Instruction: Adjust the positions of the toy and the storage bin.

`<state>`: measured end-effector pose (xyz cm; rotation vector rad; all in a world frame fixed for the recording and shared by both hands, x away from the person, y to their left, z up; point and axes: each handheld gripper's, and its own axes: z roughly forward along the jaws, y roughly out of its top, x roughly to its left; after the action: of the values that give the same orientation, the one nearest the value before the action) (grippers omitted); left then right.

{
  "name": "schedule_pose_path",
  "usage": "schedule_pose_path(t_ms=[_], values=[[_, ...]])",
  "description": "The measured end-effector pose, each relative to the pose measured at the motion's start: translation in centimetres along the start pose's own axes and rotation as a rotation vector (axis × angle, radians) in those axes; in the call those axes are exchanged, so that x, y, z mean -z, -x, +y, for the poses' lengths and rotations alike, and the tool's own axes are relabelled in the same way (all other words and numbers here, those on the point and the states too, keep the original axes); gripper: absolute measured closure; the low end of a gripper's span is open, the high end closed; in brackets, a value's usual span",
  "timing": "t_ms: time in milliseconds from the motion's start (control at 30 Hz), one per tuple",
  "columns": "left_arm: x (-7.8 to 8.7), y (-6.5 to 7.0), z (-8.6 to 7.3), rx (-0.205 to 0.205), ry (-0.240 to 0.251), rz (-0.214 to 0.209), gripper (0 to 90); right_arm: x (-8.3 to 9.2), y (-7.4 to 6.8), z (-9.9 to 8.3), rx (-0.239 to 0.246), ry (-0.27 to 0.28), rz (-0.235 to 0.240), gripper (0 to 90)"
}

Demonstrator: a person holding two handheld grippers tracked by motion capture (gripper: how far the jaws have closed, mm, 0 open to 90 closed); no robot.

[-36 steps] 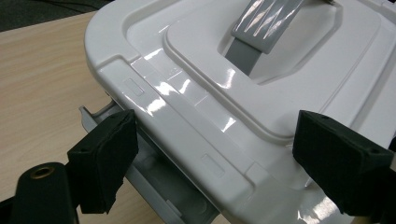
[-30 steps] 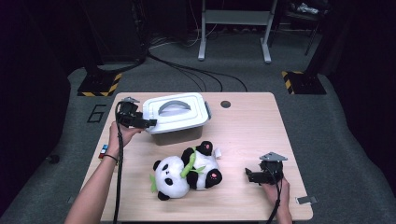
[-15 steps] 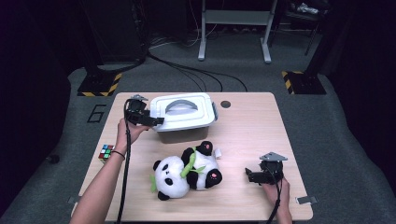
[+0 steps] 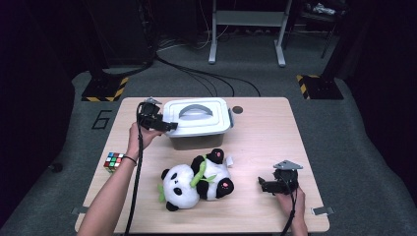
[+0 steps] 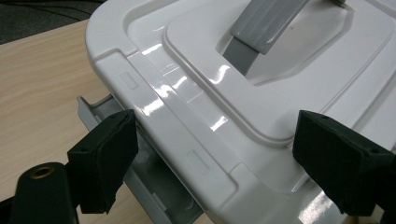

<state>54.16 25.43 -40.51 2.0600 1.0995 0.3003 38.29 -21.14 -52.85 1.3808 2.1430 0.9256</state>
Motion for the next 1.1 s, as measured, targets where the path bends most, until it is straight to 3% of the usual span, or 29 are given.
schedule_pose_path(t_ms=[1100], values=[[-3.0, 2.4, 2.5, -0.053, -0.014, -0.039, 14.4, 0.0, 0.0, 0.0, -0.001, 0.005, -0.001, 5.3]])
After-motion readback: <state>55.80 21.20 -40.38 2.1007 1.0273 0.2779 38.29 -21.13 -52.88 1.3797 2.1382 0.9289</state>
